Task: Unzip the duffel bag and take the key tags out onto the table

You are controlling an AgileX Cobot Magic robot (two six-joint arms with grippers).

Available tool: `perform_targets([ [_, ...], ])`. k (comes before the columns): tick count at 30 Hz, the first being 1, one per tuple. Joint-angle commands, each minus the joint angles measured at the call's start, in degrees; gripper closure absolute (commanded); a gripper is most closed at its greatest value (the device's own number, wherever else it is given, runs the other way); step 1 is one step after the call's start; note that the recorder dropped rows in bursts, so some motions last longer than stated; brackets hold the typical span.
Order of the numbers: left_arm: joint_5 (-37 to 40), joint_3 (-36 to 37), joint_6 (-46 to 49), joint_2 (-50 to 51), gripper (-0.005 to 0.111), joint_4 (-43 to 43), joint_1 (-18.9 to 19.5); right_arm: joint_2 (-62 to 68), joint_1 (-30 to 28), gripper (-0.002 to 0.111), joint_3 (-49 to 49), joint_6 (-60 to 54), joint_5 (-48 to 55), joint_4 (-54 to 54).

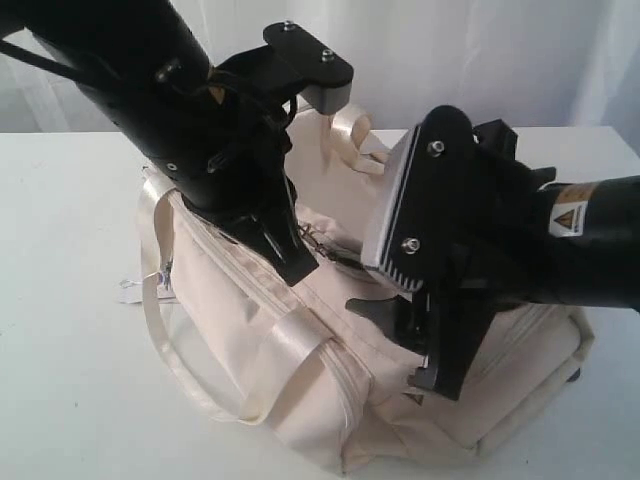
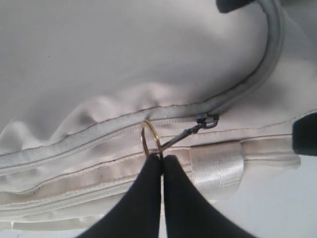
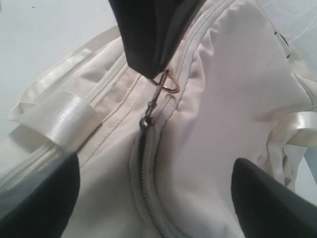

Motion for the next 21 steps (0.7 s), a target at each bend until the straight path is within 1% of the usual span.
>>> perform_targets([
  [1, 1.07, -0.29, 0.14, -1.07, 0.107, 0.24, 0.07, 2.46, 0.20, 0.031, 0.17, 0.24, -3.20, 0.20],
  [4, 1.07, -0.29, 0.14, -1.07, 0.107, 0.24, 0.07, 4.08, 0.20, 0.032, 0.17, 0.24, -3.45, 0.20],
  [8, 1.07, -0.29, 0.44, -1.05, 0.107, 0.24, 0.07, 5.06, 0.20, 0.044, 0.17, 0.36, -3.45, 0.20],
  [10, 1.07, -0.29, 1.37, -1.05, 0.107, 0.24, 0.07, 5.06, 0.20, 0.054, 0.17, 0.99, -2.95, 0.20],
  [14, 1.19, -0.29, 1.38, -1.05, 0.107, 2.89, 0.07, 5.06, 0.20, 0.089, 0.17, 2.39, -1.62, 0.20],
  [16, 1.44, -0.29, 1.23, -1.05, 0.107, 4.57, 0.07, 5.06, 0.20, 0.105, 0.17, 2.39, -0.27, 0.20],
  [17, 1.44, -0.29, 1.10, -1.05, 0.107, 5.20, 0.07, 5.06, 0.20, 0.108, 0.17, 2.39, 0.29, -0.06],
  [21, 1.44, -0.29, 1.00, -1.05, 0.107, 7.11, 0.07, 4.74, 0.20, 0.108, 0.17, 2.39, 1.55, -0.23],
])
